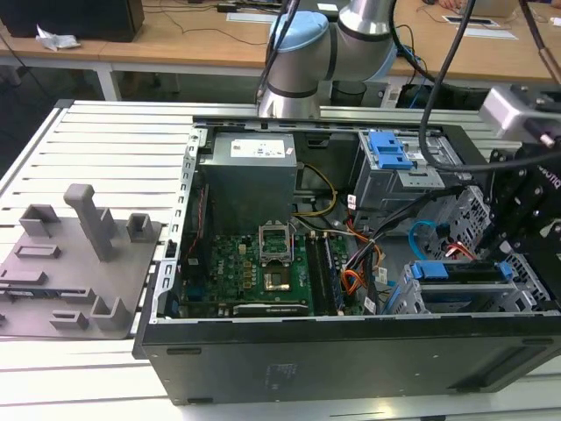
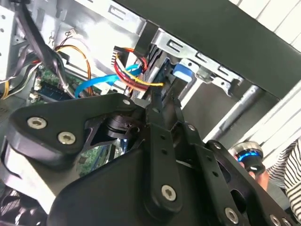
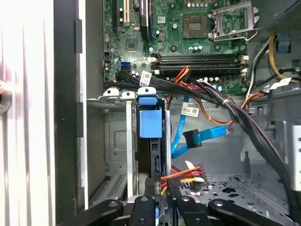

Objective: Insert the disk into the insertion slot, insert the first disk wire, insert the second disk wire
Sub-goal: 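Insert the first disk wire, then insert the second disk wire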

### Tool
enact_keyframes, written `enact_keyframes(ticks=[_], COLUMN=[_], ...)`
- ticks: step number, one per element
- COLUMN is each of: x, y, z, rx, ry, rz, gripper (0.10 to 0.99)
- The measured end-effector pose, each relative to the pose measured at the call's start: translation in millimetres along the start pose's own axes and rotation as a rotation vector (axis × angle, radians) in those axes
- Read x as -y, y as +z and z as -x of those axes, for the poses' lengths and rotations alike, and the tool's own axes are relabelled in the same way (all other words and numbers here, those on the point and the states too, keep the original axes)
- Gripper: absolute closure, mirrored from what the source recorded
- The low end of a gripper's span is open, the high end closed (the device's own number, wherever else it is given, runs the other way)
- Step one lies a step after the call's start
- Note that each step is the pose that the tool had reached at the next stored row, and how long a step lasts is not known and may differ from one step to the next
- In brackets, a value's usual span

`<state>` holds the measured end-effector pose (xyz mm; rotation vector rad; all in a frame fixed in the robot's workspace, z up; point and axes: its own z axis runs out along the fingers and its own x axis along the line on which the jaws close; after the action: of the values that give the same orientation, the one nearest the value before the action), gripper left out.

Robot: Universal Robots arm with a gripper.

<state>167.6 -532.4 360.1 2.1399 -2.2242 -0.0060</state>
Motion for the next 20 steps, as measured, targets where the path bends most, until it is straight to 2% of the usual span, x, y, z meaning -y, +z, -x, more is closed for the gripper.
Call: enact_keyframes(ticks=[2,3,5,6,7,10,20], x=[-0.5,-0.8,-2.8,-6.6,-13.5,-18.4,-18.7], y=[-7.8,-10.1,-13.0,-12.9,-12.8,-12.5,-12.5], z=[0.6,0.6,0.6,0.4,0.2,-0.1,-0.1], rx=[-0.0001,-0.0001,0.0001,0.0002,0.0000,0.0001,0.0001], ry=[0.000,0.000,0.000,0.000,0.000,0.000,0.000], rz=[0.000,0.000,-0.001,-0.002,-0.003,-0.004,-0.004], gripper=[0.851,0.980,0.980,0.980,0.980,0.980,0.980])
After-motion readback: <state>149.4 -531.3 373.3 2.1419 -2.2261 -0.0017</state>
